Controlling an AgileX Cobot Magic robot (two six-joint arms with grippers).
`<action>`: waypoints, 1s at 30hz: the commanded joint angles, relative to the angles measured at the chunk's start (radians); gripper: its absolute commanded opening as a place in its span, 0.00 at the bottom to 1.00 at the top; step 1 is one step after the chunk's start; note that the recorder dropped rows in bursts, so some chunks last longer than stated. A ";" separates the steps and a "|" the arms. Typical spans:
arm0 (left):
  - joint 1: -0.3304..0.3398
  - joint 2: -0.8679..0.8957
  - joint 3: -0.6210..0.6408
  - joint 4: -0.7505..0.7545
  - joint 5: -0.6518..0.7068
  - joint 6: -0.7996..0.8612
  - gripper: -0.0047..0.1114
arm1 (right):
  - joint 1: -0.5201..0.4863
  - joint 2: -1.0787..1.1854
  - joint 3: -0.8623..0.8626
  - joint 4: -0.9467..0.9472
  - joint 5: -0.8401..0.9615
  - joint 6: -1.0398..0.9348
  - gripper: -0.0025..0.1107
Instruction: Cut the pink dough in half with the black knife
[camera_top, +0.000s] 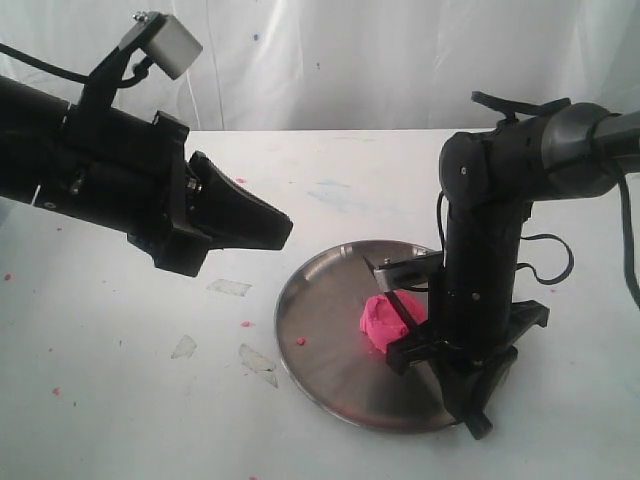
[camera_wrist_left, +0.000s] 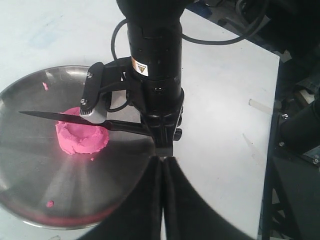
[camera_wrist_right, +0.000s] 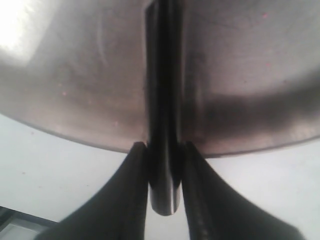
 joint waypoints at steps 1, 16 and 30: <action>0.000 -0.012 0.005 -0.030 0.022 -0.006 0.04 | -0.001 -0.001 -0.005 0.008 0.006 0.010 0.02; 0.000 -0.012 0.005 -0.044 0.027 -0.006 0.04 | -0.001 0.015 -0.005 0.010 0.006 0.024 0.02; 0.000 -0.012 0.005 -0.044 0.027 -0.006 0.04 | -0.001 0.015 -0.005 0.005 0.006 0.032 0.02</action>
